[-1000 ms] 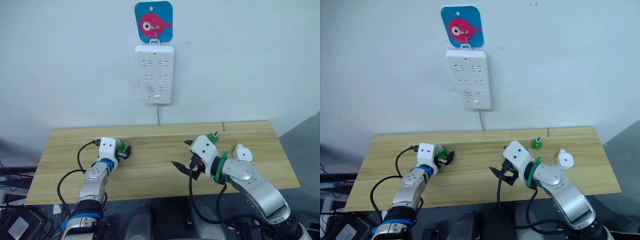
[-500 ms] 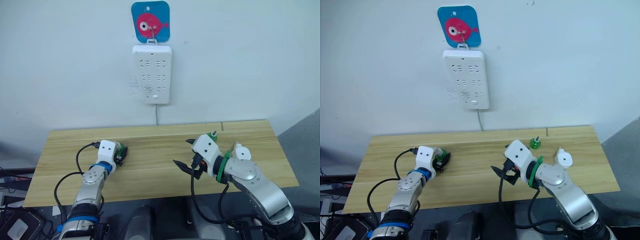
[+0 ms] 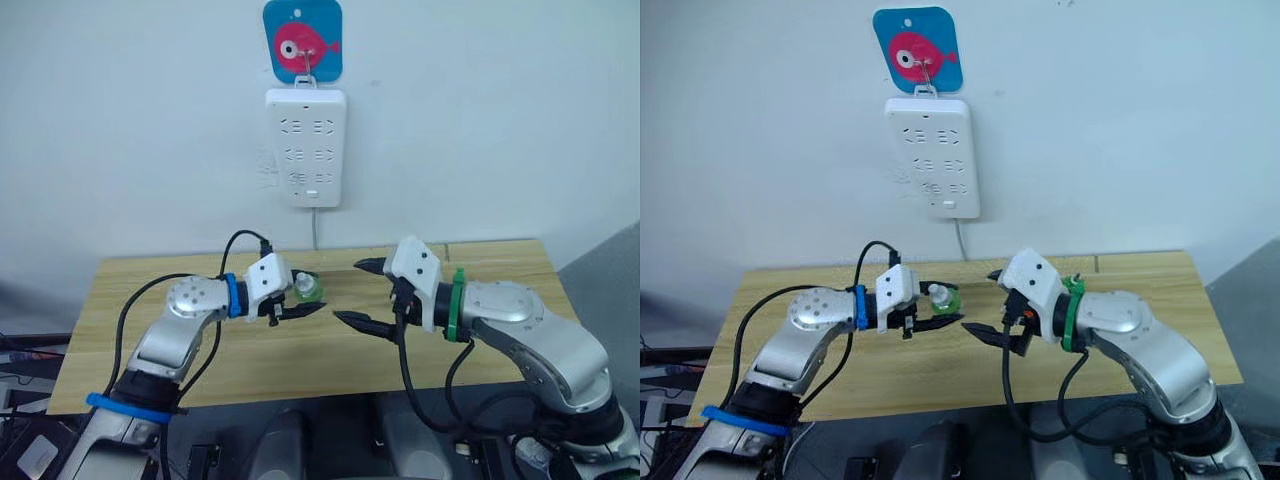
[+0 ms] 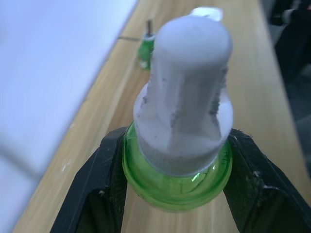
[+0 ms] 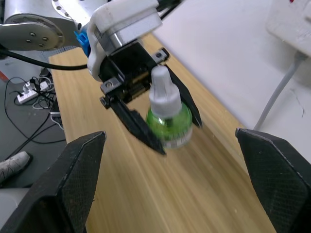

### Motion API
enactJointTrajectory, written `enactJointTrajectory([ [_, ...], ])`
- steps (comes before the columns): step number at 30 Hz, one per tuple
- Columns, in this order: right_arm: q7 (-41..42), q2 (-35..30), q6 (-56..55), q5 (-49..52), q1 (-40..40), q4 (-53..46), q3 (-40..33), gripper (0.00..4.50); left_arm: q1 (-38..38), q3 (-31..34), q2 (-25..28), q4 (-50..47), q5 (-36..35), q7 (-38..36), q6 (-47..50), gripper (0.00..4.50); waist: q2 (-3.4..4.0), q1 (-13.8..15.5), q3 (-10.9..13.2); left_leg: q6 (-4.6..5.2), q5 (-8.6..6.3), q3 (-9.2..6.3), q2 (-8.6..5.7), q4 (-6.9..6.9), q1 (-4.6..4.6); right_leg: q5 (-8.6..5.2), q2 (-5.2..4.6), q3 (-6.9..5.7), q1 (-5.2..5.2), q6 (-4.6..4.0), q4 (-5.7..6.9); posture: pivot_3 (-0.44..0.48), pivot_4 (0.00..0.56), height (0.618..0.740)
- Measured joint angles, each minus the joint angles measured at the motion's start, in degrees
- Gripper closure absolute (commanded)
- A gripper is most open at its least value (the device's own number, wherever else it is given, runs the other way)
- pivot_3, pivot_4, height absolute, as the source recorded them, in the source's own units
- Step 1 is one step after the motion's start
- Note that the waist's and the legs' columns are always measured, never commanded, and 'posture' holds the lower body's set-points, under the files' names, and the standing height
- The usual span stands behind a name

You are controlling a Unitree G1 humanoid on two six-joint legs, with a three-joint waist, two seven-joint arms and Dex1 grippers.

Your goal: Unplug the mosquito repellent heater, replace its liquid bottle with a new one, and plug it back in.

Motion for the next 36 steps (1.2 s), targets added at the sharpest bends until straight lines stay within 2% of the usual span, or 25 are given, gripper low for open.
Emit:
enactJointTrajectory([
  [7, -3.7, 5.2, 3.0, 1.1, -3.6, 3.8, 2.6, 0.0, -2.6, -1.6, -1.1, -0.2, 0.0, -2.5, 1.2, 2.24, 0.0, -0.7, 0.0, -0.12, 0.07, 0.01, 0.0, -0.01, -0.1, 0.0, -0.01, 0.0, -0.1, 0.0, -0.02, -0.221, 0.206, 0.73],
  [15, -5.4, 5.0, 1.3, -1.1, -3.8, 6.5, 5.2, 0.0, -3.1, -1.7, -1.7, 0.2, 0.0, -3.9, 0.4, 2.24, 0.02, -0.9, 0.0, -0.14, 0.08, 0.04, -0.01, 0.18, -0.32, 0.01, -0.01, 0.01, -0.29, 0.0, 0.13, -0.21, 0.2, 0.73],
  [19, -5.9, 4.9, -1.1, -3.3, -3.8, 7.8, 7.0, 1.2, -3.1, -1.7, -2.0, 0.6, 0.0, -4.7, 0.3, 2.24, 0.01, -0.9, -0.1, -0.22, 0.13, 0.18, -0.09, 0.5, -0.84, 0.02, -0.05, 0.13, -1.01, 0.01, 0.66, -0.209, 0.2, 0.73],
  [25, -5.3, 4.2, -4.5, -5.0, -3.7, 8.3, 9.3, 3.33, -3.3, -1.4, -2.2, 0.9, -0.4, -4.7, 0.7, 2.24, 0.0, -1.2, -0.1, -0.2, 0.15, 0.23, -0.08, 0.52, -0.79, 0.02, -0.04, 0.17, -1.08, 0.0, 0.92, -0.211, 0.194, 0.73],
  [26, -5.1, 4.0, -5.0, -5.4, -3.7, 8.3, 9.4, 3.45, -3.3, -1.4, -2.2, 0.9, -0.6, -4.7, 0.9, 2.24, 0.0, -1.2, -0.1, -0.19, 0.15, 0.22, -0.08, 0.52, -0.78, 0.02, -0.04, 0.16, -1.08, 0.0, 0.94, -0.213, 0.189, 0.73],
  [33, -3.9, 3.4, -7.3, -5.5, -3.3, 7.9, 8.3, 3.45, -4.2, -0.7, -3.2, 1.5, -2.6, -4.8, 1.3, 2.24, -0.03, -1.2, -0.3, -0.32, 0.24, 0.23, -0.08, 0.55, -0.77, 0.03, -0.03, 0.17, -1.08, -0.01, 0.98, -0.215, 0.18, 0.73],
  [35, -3.8, 3.5, -8.0, -5.3, -3.2, 7.9, 8.0, 3.45, -4.2, -0.3, -3.2, 1.9, -3.7, -5.3, 1.0, 1.52, -0.04, -1.3, -0.4, -0.32, 0.24, 0.24, -0.07, 0.55, -0.77, 0.03, -0.03, 0.16, -1.08, -0.01, 0.98, -0.217, 0.174, 0.73],
  [36, -3.7, 3.5, -8.1, -5.1, -3.1, 7.9, 7.6, 3.45, -4.2, 0.2, -3.2, 2.3, -4.4, -5.9, 1.0, 1.31, -0.04, -1.3, -0.4, -0.33, 0.24, 0.24, -0.07, 0.55, -0.77, 0.03, -0.03, 0.17, -1.08, -0.01, 0.99, -0.217, 0.174, 0.73],
])
